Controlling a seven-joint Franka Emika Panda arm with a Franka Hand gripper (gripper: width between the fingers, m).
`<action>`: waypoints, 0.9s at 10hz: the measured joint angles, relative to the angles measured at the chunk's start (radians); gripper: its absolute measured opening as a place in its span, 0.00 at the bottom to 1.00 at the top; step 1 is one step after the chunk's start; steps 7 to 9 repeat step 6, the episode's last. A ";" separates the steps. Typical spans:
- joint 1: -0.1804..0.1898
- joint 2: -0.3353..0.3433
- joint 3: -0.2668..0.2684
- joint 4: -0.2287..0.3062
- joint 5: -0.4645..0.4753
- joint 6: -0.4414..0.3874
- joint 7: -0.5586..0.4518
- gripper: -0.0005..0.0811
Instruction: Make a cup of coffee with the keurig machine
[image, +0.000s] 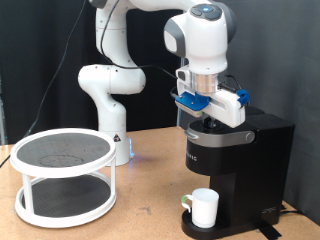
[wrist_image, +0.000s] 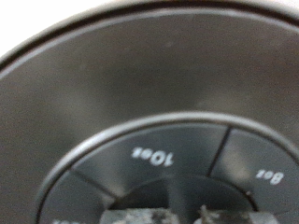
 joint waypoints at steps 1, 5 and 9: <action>0.000 -0.009 0.000 -0.010 0.024 0.013 -0.045 0.01; -0.004 -0.124 -0.016 -0.076 0.137 0.118 -0.131 0.01; -0.008 -0.155 -0.022 -0.082 0.138 0.108 -0.130 0.01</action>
